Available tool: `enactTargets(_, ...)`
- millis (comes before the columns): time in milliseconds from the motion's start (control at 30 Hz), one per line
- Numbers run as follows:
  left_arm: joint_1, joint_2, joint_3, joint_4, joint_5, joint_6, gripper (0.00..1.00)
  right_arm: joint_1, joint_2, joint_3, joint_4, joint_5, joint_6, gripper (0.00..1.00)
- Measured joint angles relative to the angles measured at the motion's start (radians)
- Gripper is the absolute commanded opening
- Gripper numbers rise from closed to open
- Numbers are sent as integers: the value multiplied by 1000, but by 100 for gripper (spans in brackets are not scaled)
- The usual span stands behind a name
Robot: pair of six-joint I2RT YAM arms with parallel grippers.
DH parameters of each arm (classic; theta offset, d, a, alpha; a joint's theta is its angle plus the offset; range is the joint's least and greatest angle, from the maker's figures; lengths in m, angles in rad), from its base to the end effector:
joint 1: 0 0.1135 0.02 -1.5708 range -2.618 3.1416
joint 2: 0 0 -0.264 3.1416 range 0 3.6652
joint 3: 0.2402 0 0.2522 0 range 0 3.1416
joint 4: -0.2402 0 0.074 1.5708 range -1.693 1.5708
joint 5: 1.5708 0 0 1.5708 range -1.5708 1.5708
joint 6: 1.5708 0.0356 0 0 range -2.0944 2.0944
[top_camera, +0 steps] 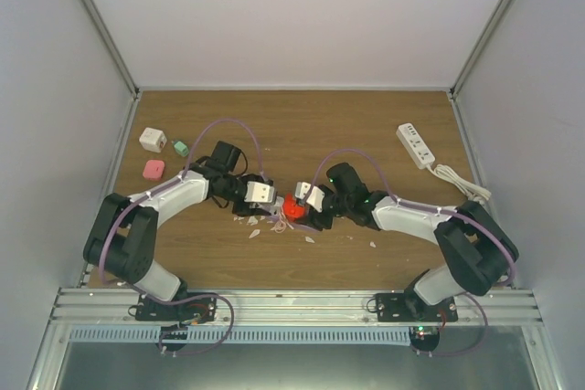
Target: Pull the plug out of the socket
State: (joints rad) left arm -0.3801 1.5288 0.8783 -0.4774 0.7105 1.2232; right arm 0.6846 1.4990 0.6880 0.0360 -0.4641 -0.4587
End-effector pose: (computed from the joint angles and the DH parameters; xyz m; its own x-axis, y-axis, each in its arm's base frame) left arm 0.2546 -0.1267 0.1854 0.2227 0.6785 -0.7000 0.9731 -0.1107 0.2022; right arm 0.2137 0.1950 0.1665 -0.1260 -0.6139 -0.7793 -0.9692 0.2439 -0.0355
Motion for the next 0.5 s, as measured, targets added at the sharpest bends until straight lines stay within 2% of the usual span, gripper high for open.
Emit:
enactTargets(200, -16, 35, 11, 26, -9, -3, 53, 0, -8, 0, -19, 4, -17, 40)
enactTargets(367, -35, 64, 18, 54, -25, -13, 45, -1, -16, 0, -40, -4, -39, 38)
enactTargets(500, -45, 81, 18, 82, -36, -25, 33, -1, -19, 0, -50, -9, -46, 35)
